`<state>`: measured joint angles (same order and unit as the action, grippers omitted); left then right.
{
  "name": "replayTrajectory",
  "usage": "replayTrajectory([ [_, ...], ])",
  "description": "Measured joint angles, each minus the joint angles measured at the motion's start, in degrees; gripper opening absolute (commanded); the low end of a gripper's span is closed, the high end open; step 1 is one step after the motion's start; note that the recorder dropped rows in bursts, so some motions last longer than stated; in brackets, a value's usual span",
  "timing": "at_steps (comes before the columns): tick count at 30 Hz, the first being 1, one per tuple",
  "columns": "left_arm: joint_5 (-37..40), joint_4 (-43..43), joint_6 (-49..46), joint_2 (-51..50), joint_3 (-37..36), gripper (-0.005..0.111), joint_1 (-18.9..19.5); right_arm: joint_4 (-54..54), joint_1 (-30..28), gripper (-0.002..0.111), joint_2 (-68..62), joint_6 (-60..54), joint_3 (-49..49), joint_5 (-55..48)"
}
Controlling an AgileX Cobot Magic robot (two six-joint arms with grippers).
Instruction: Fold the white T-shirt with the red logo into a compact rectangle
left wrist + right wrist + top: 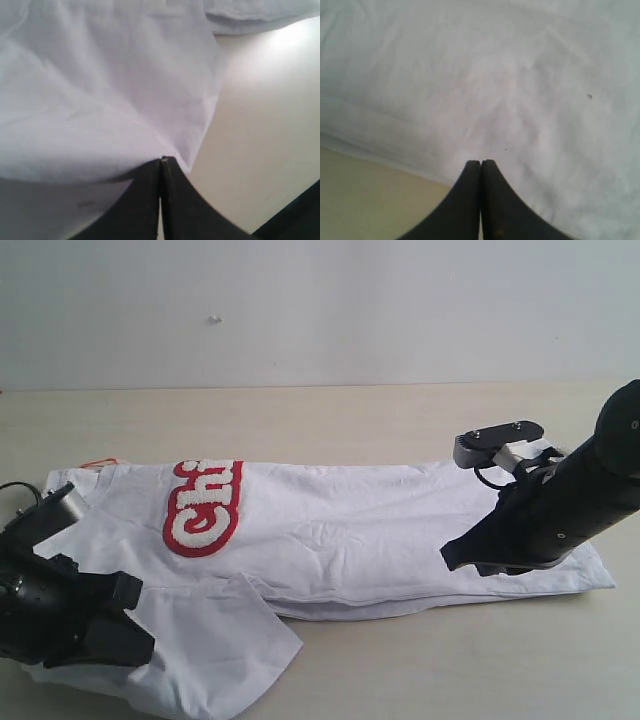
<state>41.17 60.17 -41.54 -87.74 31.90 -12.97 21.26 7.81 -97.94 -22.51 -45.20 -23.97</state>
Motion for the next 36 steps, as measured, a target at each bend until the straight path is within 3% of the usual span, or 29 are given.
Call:
replayTrajectory([
  [7, 0.34, 0.0, 0.0, 1.85, 2.49, 0.0, 0.0, 0.0, 0.0, 0.0, 0.0, 0.0, 0.0, 0.0],
  [16, -11.24, 0.0, -0.43, 1.28, 5.61, 0.0, 0.0, 0.0, 0.0, 0.0, 0.0, 0.0, 0.0, 0.0],
  [31, -17.24, 0.87, -2.15, -16.63, 23.14, 0.0, 0.0, 0.0, 0.0, 0.0, 0.0, 0.0, 0.0, 0.0],
  [33, -17.97, 0.87, -2.53, -18.93, 25.23, 0.006, 0.0, 0.0, 0.0, 0.0, 0.0, 0.0, 0.0, 0.0],
  [36, -20.41, 0.87, -2.63, -21.07, 27.09, 0.026, 0.0, 0.0, 0.0, 0.0, 0.0, 0.0, 0.0, 0.0],
])
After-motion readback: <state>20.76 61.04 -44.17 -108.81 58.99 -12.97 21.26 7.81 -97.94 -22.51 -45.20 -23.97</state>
